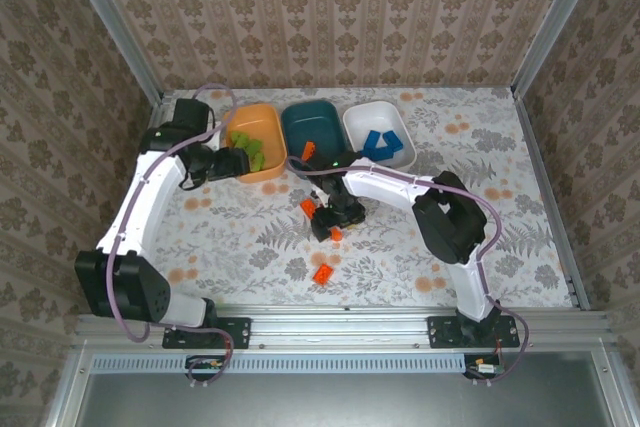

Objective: Sort the legos into containers by color

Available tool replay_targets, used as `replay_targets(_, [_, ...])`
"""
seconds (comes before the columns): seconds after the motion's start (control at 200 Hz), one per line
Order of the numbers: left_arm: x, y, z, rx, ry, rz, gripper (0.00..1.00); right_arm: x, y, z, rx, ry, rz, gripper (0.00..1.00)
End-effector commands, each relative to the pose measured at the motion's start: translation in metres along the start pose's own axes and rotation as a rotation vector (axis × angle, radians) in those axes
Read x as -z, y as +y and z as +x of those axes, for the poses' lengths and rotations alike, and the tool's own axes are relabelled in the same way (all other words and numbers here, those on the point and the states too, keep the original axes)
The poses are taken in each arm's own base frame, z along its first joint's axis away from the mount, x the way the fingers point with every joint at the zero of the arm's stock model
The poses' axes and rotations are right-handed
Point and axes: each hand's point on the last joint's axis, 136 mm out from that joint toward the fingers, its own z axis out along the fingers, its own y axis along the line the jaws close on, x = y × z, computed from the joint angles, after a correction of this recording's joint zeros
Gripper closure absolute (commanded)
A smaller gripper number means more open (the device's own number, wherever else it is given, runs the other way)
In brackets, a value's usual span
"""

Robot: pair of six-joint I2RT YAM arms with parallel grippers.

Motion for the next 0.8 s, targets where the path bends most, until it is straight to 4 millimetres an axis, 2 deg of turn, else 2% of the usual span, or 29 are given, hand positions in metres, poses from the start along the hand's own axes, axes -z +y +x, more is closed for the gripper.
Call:
replay_targets(0.0, [0.008, 0.005, 0.004, 0.031, -0.014, -0.004, 0.24, -0.004, -0.006, 0.002, 0.011, 0.037, 0.033, 0.34])
replay_targets(0.23, [0.009, 0.005, 0.001, 0.029, -0.018, 0.011, 0.22, -0.014, 0.001, -0.002, 0.011, 0.044, 0.03, 0.46])
replay_targets(0.4, [0.007, 0.004, -0.002, 0.021, -0.016, 0.019, 0.2, -0.018, 0.002, -0.003, 0.004, 0.045, 0.037, 0.62])
replay_targets(0.47, [0.005, 0.003, -0.003, 0.021, -0.017, 0.021, 0.19, -0.018, 0.001, -0.003, 0.0, 0.044, 0.044, 0.65])
replay_targets(0.65, [0.005, 0.002, -0.008, 0.02, -0.028, 0.027, 0.19, -0.007, 0.003, 0.0, 0.016, 0.021, 0.046, 0.7])
replay_targets(0.795, [0.002, 0.001, -0.01, 0.021, -0.031, 0.037, 0.18, 0.01, 0.012, 0.006, 0.036, -0.017, -0.007, 0.72])
